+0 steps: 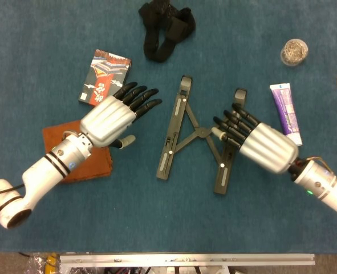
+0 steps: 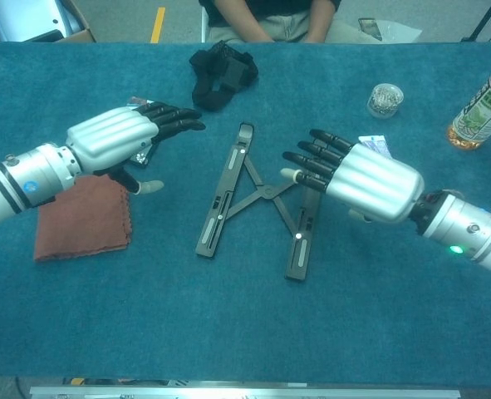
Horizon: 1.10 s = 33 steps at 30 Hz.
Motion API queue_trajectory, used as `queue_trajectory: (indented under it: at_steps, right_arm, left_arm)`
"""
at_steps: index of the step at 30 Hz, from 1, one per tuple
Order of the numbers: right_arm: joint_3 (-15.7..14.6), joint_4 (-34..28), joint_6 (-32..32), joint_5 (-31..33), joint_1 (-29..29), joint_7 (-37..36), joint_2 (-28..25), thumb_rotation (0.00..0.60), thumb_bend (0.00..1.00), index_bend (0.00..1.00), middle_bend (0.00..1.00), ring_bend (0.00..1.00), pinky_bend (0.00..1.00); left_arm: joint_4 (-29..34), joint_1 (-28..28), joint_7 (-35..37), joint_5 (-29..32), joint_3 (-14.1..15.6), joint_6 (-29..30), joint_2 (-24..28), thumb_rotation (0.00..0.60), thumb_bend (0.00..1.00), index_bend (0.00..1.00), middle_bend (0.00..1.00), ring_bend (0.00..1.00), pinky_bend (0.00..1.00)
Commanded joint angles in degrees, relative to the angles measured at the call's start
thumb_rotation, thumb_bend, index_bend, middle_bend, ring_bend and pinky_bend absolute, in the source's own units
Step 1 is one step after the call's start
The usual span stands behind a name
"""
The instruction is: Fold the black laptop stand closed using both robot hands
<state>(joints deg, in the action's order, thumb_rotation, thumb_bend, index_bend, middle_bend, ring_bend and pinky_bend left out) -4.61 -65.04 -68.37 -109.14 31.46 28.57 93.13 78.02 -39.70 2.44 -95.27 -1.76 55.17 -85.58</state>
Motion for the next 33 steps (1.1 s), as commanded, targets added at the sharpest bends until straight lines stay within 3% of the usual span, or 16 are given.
queue_trajectory:
  at_steps: [1, 14, 22, 33]
  right_arm:
    - [-0.5, 1.45, -0.81, -1.14, 0.67, -0.86, 1.34, 0.6, 0.02, 0.0, 0.0, 0.0, 0.02]
    - [-2.86, 8.63, -5.19, -6.57, 3.05, -3.93, 5.53, 0.6, 0.02, 0.0, 0.0, 0.0, 0.02]
    - [-2.27, 13.43, -8.47, -6.73, 3.27, -4.53, 8.31, 0.6, 0.02, 0.0, 0.0, 0.0, 0.02]
    - [-3.19, 14.75, -9.41, -6.73, 3.92, -5.78, 8.81, 0.6, 0.02, 0.0, 0.0, 0.0, 0.01]
  left_arm:
    - [0.46, -1.02, -0.68, 1.86, -0.83, -1.51, -0.74, 0.6, 0.28, 0.0, 0.0, 0.0, 0.04]
    - [-0.35, -4.4, -2.33, 5.89, -1.97, -5.92, -3.62, 0.6, 0.28, 0.0, 0.0, 0.0, 0.04]
    - [-3.75, -6.12, -2.59, 7.36, -2.07, -7.37, -7.1, 0.6, 0.28, 0.0, 0.0, 0.0, 0.04]
    - [-8.42, -8.27, -3.52, 7.55, -0.9, -9.48, -10.41, 0.6, 0.28, 0.0, 0.0, 0.0, 0.04]
